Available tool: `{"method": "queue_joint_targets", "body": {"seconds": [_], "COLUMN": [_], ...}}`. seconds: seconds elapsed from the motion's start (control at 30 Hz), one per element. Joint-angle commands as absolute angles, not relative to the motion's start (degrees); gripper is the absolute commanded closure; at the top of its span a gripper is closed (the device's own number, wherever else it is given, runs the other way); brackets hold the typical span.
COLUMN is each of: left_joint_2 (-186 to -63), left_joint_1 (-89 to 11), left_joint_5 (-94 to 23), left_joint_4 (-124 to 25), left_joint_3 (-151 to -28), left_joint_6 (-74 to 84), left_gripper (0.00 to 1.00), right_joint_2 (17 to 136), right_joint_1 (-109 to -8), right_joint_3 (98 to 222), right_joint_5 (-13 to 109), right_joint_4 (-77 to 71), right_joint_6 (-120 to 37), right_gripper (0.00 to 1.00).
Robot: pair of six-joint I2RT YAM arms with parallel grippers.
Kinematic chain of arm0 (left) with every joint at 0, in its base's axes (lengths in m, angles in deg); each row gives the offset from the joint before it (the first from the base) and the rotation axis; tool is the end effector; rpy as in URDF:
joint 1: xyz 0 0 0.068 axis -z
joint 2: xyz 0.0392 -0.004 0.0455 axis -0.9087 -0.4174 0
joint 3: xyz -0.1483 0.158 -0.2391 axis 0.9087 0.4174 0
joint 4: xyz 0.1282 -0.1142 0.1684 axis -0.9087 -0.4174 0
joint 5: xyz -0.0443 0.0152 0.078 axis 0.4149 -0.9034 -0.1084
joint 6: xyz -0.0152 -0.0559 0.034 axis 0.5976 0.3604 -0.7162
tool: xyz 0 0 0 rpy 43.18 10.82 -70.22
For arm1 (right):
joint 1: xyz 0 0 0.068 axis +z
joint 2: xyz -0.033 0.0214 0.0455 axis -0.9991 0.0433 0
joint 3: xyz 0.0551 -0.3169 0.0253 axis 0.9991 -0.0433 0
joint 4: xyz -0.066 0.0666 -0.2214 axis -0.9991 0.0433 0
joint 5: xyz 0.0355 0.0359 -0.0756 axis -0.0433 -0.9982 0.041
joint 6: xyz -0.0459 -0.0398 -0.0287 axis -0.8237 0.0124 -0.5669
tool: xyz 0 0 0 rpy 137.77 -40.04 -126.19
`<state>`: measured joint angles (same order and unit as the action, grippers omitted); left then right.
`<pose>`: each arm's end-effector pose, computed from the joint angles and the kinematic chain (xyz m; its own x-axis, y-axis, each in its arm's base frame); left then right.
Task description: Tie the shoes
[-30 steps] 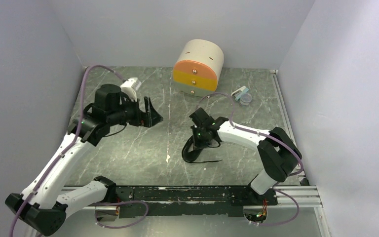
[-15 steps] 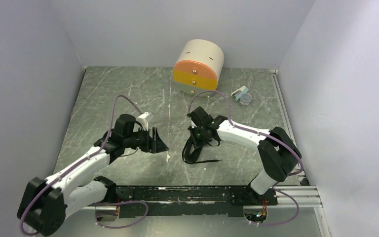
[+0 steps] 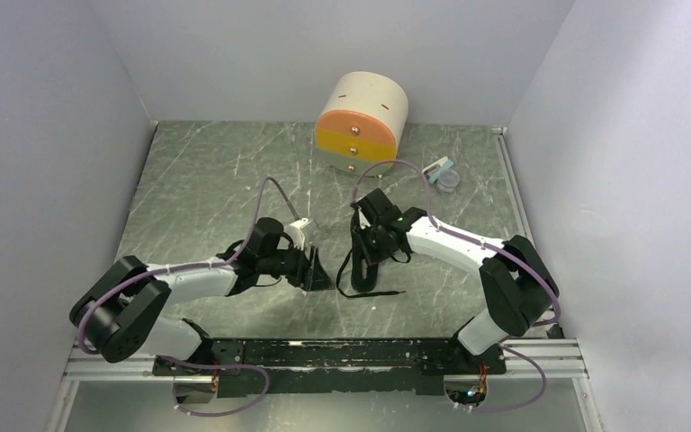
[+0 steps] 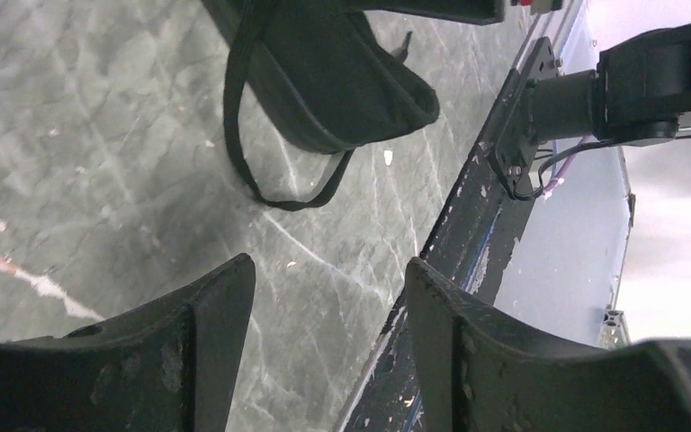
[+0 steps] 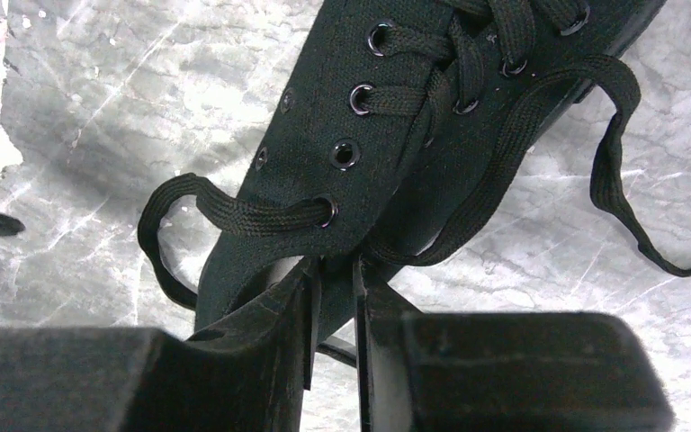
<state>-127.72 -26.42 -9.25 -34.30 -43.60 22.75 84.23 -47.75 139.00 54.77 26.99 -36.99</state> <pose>0.1657 -0.1728 0.2160 -0.8179 0.1409 -0.5578 0.5498 0.4770 -0.6857 0.2193 0.1834 0.2377 -0.8086 -0.4135 -0.4187 -0.4921 0.8652 0.0959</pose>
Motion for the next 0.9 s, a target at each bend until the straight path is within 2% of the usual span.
{"method": "queue_joint_targets", "body": {"seconds": [0.0, 0.1, 0.2, 0.4, 0.53, 0.73, 0.87], "left_joint_2": [-129.42, -131.75, -134.90, -139.63, -143.83, -149.53, -150.87], "left_joint_1": [-24.56, -22.95, -22.45, -22.39, -22.35, -22.29, -22.29], "left_joint_5": [-10.83, -12.28, -14.83, -21.33, -21.54, -20.30, -20.90], "left_joint_4": [-23.39, -22.20, -22.93, -27.25, -28.96, -29.16, -30.52], "left_joint_3": [-42.95, -43.98, -45.90, -52.06, -55.83, -59.31, -60.41], "left_joint_6": [24.52, 24.40, 23.14, 19.96, 17.60, 16.41, 15.78], "left_gripper": [0.35, 0.43, 0.45, 0.36, 0.35, 0.41, 0.46], "right_joint_2": [82.95, 81.72, 81.28, 78.73, 75.05, 69.79, 72.34], "right_joint_1": [-48.55, -49.03, -49.49, -50.63, -52.04, -62.05, -69.66], "right_joint_3": [138.44, 137.46, 137.05, 137.83, 137.33, 138.42, 140.71], "right_joint_5": [56.54, 56.01, 55.70, 55.70, 55.80, 51.04, 47.01], "right_joint_4": [27.43, 27.18, 27.38, 30.05, 32.21, 34.77, 36.51], "right_joint_6": [-35.76, -35.72, -35.44, -34.35, -33.89, -31.15, -29.98], "right_gripper": [0.76, 0.75, 0.75, 0.71, 0.61, 0.52, 0.46]}}
